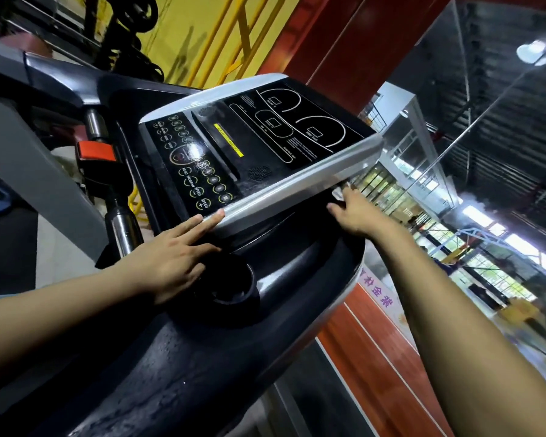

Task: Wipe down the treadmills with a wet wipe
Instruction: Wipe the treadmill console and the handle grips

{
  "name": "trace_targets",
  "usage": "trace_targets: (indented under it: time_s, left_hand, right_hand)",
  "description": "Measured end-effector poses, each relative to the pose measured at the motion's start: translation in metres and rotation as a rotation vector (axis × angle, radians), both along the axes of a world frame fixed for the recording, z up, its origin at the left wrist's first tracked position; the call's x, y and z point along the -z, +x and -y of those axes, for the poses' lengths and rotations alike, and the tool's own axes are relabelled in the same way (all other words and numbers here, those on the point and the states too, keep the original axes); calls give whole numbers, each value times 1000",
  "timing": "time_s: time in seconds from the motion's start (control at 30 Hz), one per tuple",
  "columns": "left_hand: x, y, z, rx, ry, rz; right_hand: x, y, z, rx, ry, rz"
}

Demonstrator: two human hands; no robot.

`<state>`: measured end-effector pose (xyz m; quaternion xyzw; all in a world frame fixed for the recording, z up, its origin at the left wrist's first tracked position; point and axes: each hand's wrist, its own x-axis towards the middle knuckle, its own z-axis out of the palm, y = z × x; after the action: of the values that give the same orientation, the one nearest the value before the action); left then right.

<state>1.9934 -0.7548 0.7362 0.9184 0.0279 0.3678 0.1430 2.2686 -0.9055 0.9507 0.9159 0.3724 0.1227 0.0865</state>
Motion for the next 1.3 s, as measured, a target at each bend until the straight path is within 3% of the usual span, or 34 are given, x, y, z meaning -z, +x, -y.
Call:
trace_targets:
  time_s: [0.17,0.3,0.43,0.53,0.6,0.9,1.07,1.3]
  left_hand:
    - [4,4,-3,-17,110,64]
    - [1,5,-3,20,22,-20]
    - [-7,1,3,-34,-148,-250]
    - [-11,-2,5,-38,-137,-261]
    - [-11,-3,6,-41,-136,-267]
    - [-11,-6,8,-50,-168,-275]
    - [-8,-4,8,-47,-192,-272]
    - [-14,-11,8,-63,-213,-318]
  right_hand:
    - [11,-12,31,-112,-40,17]
    - [27,-87,74,-331,-270,95]
    - [28,-133,43,-181,-628,-13]
    - [48,-129,-3,37,-851,-107]
    - [62,-107,-24,3,-1010,-70]
    - [93,-121,-32,-7,-1031,-234]
    - [83,-119,-43,35,-1055,-91]
    - [96,-163,-26,-48,-1004,-369]
